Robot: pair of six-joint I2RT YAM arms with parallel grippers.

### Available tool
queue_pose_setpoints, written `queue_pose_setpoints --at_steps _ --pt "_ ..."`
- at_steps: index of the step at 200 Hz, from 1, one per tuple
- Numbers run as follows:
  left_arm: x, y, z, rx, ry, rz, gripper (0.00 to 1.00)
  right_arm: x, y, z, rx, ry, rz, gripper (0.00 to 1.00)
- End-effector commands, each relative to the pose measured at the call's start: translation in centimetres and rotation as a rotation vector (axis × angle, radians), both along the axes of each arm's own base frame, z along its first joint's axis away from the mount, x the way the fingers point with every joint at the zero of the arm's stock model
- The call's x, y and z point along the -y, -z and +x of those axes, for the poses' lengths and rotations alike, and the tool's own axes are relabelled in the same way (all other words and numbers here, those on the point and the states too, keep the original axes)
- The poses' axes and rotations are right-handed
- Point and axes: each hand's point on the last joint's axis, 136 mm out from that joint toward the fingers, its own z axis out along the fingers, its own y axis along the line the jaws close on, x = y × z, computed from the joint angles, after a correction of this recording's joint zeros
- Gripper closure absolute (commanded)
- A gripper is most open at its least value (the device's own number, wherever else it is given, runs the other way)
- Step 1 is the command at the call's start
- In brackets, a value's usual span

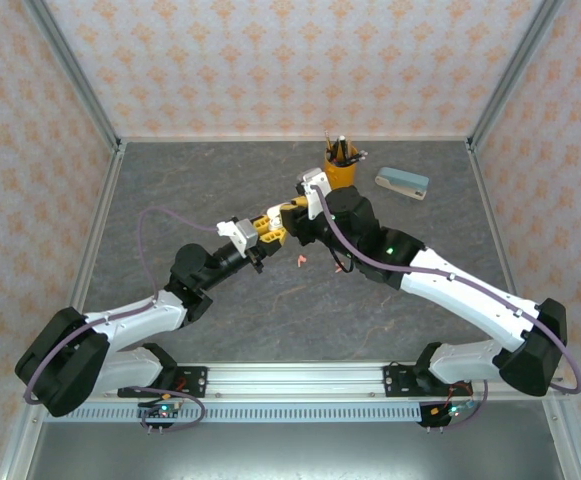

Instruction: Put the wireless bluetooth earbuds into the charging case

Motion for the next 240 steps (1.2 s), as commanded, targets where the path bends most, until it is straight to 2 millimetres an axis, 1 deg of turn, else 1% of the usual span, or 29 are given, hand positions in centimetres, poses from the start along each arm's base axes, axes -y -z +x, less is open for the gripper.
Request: queue_pose_setpoints --at_steps 1,35,71,92,118,132,188,240 --pt "0.1 -3.8 -0.3 0.101 0.003 -0.067 1.00 -0.8 0.8 -1.8 -0.004 -0.100 -0.006 0.72" --pt "0.0 -4.0 -0.3 0.105 0.002 -0.068 1.00 -0.9 1.0 -2.1 0.002 -0.117 0.005 0.72" --pt "0.1 -3.9 -0.2 0.102 0.001 -0.065 1.00 -0.8 0.6 -2.1 0.005 -0.110 0.019 0.70" --pt "0.1 -3.8 -0.2 0.100 0.000 -0.065 1.00 -0.7 0.1 -2.0 0.005 -0.096 0.035 0.66" --pt "0.1 -3.7 -0.2 0.097 0.001 -0.065 1.00 -0.2 -0.5 -1.4 0.007 -0.050 0.054 0.54" --pt "0.1 -3.6 -0.1 0.095 0.001 -0.065 1.00 0.1 -0.8 -1.2 0.010 -0.025 0.061 0.51" --pt "0.1 -3.5 0.0 0.092 -0.003 -0.067 1.00 0.9 -2.2 -0.6 0.027 0.040 0.094 0.49" --pt "0.2 -3.3 0.1 0.086 -0.002 -0.065 1.00 1.3 -3.3 -0.3 0.032 0.071 0.134 0.49"
